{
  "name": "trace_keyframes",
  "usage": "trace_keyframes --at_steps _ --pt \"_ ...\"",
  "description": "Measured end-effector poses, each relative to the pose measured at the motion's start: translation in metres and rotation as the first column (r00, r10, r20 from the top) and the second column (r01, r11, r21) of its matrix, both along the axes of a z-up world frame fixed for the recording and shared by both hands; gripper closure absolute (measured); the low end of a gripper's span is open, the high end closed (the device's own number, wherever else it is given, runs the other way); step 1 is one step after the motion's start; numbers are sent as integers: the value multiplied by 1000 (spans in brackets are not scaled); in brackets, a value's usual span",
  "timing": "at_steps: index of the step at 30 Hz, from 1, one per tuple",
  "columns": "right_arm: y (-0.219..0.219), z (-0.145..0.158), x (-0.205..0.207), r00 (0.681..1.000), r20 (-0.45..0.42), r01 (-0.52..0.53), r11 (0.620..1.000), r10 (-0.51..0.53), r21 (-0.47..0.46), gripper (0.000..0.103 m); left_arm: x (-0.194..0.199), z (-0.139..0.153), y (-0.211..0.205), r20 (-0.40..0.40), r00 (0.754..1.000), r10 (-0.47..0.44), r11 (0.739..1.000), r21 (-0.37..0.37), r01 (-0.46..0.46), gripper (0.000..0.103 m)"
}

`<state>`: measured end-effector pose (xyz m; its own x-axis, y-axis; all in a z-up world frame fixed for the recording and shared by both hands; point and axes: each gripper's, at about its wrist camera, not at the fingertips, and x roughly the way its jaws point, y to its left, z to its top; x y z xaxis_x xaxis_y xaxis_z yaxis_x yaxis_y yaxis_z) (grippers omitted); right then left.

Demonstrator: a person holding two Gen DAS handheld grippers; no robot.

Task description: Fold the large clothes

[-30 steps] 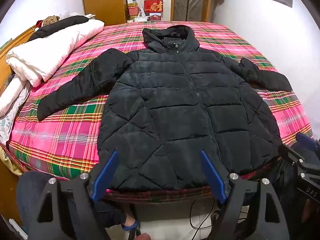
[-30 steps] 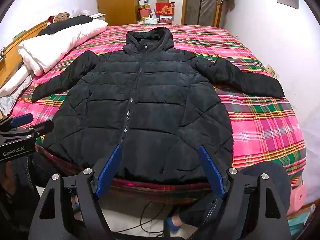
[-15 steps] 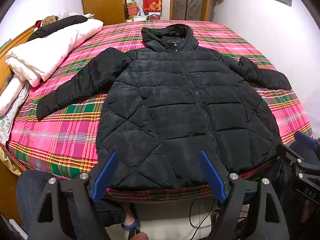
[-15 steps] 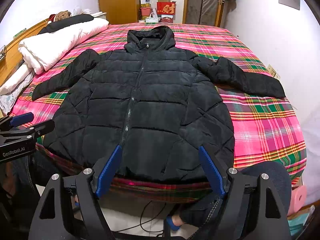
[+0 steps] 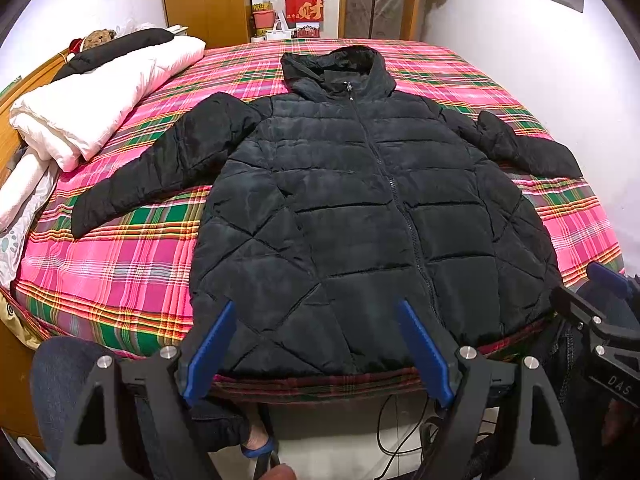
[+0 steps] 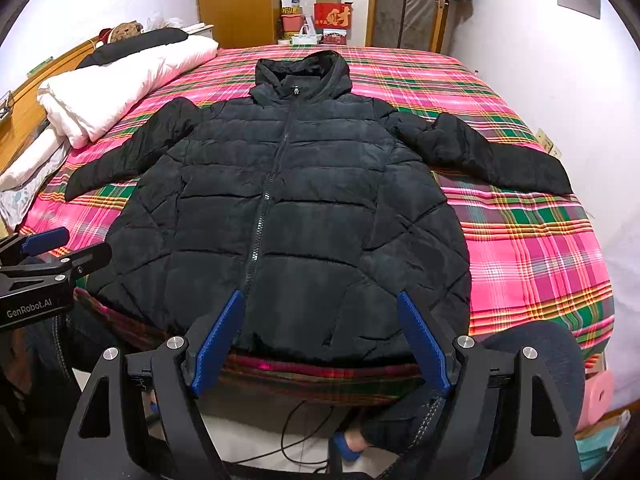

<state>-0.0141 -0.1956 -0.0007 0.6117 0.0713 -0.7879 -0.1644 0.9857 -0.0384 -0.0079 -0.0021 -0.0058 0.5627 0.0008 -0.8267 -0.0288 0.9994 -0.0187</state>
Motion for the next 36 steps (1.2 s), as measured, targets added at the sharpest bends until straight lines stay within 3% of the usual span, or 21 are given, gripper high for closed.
trace_keyframes --at_steps 36 --pt "3 0 0 1000 -4 -1 1000 1 0 24 0 -3 -4 -6 1000 -1 1000 -7 1 19"
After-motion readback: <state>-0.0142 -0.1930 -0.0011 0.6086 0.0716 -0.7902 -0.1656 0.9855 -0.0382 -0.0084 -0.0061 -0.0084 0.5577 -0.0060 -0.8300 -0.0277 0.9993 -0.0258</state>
